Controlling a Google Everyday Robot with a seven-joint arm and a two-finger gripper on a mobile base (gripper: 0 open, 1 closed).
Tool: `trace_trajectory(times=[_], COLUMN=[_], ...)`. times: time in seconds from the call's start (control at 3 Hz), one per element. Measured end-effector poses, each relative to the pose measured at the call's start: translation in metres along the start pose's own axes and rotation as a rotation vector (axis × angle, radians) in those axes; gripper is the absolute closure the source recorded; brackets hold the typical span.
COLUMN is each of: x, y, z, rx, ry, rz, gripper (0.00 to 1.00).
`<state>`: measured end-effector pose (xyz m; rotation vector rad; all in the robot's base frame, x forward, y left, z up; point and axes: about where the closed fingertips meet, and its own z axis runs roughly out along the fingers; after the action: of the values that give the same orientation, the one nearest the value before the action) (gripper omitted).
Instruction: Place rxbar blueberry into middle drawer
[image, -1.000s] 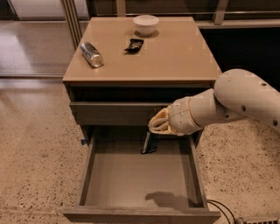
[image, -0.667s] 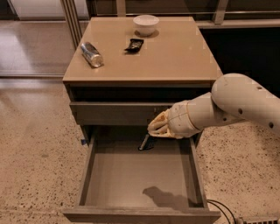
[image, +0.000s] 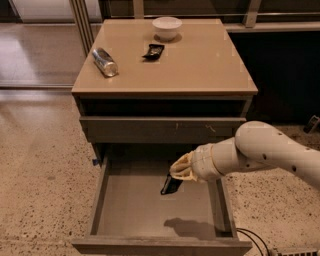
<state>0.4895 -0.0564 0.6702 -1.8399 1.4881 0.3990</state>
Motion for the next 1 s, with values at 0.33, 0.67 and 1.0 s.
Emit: trace_trajectory(times=[0.33,0.67,1.0], x=[0.028,0.046,0.053], y=[0.028,0.048,0.076], z=[0.031,0.058,0.095], rx=[-0.004,-0.020,-0.087], ry=[-0.011,-0.028,-0.068], rz=[0.056,0.085,0.094], gripper=[1.00,1.00,1.00])
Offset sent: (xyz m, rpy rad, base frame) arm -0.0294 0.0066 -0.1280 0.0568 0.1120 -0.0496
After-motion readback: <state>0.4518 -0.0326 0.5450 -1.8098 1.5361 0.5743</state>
